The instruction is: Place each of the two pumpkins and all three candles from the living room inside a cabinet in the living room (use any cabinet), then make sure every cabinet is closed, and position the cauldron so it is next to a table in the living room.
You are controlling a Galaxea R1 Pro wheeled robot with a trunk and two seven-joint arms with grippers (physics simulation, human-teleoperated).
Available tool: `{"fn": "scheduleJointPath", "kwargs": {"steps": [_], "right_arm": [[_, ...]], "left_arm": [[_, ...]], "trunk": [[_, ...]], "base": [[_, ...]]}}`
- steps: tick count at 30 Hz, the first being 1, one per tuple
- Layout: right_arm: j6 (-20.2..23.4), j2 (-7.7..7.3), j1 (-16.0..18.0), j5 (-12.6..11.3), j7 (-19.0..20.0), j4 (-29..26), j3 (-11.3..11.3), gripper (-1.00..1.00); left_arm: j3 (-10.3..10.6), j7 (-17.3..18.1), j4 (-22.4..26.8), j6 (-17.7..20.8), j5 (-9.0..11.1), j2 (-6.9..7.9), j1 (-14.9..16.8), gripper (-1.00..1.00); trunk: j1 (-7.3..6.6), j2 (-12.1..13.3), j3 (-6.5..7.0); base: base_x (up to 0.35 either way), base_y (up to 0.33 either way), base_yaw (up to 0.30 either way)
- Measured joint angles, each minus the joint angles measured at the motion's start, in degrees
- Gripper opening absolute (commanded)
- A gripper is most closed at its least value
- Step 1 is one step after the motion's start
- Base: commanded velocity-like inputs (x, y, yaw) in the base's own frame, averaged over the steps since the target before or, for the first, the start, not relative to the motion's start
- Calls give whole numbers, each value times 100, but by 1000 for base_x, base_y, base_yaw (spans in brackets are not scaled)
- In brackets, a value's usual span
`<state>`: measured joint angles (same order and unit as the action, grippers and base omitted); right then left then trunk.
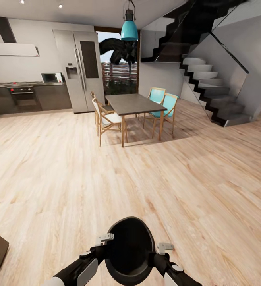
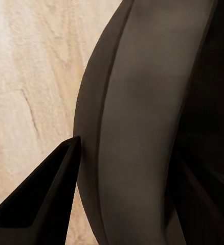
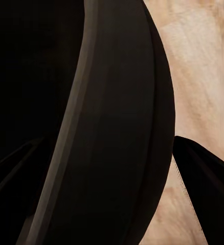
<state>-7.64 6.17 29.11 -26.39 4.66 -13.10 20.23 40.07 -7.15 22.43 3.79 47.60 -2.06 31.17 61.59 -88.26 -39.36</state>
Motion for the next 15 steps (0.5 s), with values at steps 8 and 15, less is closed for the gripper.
{"fn": "scheduleJointPath", "kwargs": {"steps": [8, 15], "right_arm": [[5, 1, 0, -1, -23, -29, 22, -100], [4, 1, -2, -1, -30, -44, 25, -100]], "left_arm": [[5, 11, 7, -19, 16, 10, 0, -100], [4, 11, 21, -22, 14, 17, 0, -100]], "trunk": [[0, 0, 43], [0, 0, 80]], "base": [[0, 0, -236], [0, 0, -236]]}}
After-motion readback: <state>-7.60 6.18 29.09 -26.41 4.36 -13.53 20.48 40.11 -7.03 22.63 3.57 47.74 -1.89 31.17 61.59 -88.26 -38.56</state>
